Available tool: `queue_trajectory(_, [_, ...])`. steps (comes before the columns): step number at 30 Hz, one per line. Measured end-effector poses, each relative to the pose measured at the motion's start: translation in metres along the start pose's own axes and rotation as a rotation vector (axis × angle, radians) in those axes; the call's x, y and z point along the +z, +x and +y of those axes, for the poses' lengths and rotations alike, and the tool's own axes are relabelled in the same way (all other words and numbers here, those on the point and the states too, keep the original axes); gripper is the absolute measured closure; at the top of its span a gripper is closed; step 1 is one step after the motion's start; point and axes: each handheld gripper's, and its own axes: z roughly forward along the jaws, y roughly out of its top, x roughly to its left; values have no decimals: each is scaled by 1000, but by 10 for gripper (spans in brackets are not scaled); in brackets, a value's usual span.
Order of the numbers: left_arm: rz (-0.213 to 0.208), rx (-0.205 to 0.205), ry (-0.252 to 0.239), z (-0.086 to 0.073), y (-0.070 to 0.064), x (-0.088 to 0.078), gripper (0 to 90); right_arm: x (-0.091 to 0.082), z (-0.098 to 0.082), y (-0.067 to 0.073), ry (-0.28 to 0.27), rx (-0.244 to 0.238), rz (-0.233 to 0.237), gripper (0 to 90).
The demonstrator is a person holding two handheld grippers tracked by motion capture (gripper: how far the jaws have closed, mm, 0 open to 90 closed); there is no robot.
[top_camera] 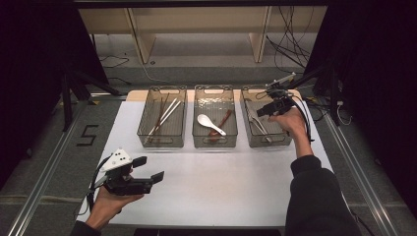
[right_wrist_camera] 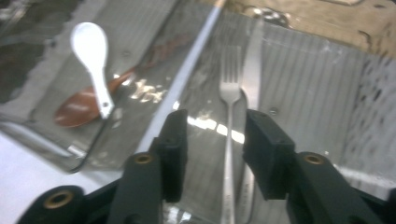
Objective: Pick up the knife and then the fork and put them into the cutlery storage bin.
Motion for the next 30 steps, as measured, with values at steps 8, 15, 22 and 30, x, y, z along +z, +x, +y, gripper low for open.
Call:
queue_trajectory(8, [1,0,1,0,0,0,166,-16,-14,19,-49,-40,48,441])
queue_trajectory(15, [1,-4,-1,0,0,0,166,-26,-34,36,-103,-56,76,360])
queue_trajectory(22, [0,-3,1,0,0,0,166,-33,-59,48,-146,-64,99,331])
queue_trajectory(30, [-3,-7,5,0,1,1,166,-40,-84,57,-195,-74,122,315])
